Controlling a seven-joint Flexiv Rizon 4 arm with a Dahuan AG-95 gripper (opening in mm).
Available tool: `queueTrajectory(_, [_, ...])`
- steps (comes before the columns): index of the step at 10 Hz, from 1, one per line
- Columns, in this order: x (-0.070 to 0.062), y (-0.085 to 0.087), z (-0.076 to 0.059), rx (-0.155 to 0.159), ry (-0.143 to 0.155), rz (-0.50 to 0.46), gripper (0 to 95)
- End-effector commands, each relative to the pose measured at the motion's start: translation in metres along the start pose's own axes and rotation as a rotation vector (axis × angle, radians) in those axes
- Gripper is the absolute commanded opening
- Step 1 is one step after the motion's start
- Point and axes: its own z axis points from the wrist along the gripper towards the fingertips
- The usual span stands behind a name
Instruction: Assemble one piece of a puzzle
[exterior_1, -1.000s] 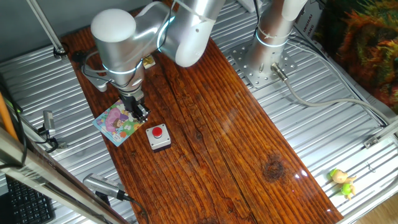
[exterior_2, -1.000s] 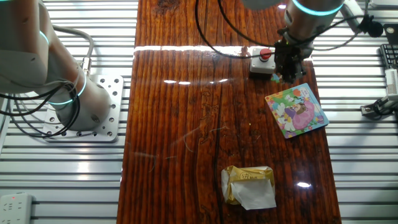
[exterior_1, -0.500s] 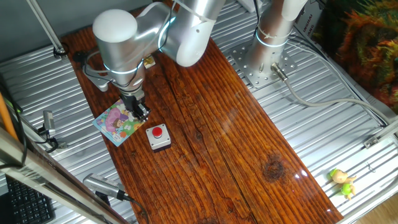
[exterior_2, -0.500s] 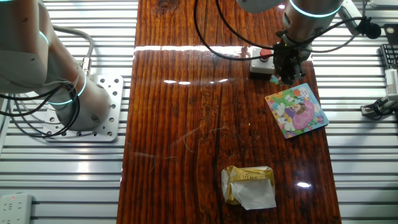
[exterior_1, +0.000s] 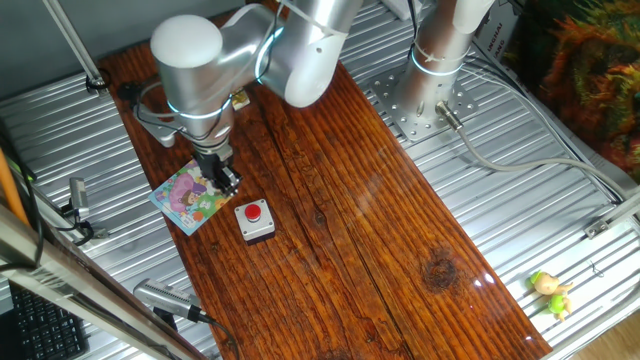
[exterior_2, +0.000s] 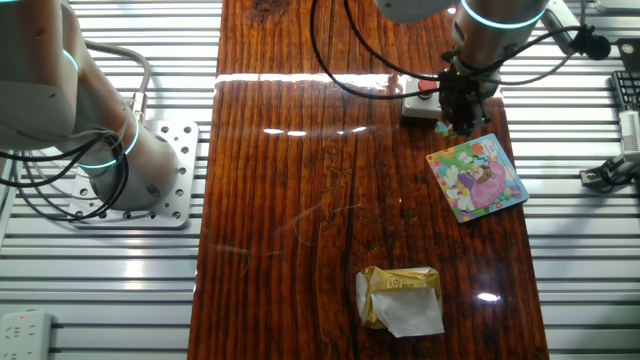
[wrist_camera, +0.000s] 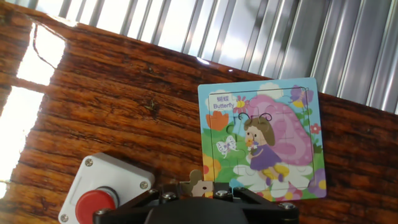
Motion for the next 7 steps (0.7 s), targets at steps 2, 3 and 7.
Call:
queueTrajectory(2, [-0.0014,-0.0001,0.0001,0.027,0.004,0.019,0.0])
queueTrajectory(3, [-0.0014,-0.0001,0.0001,0.028,-0.002,0.027,0.0])
queueTrajectory(7, [-0.0014,-0.0001,0.0001,0.057,-0.026,0.080,0.0])
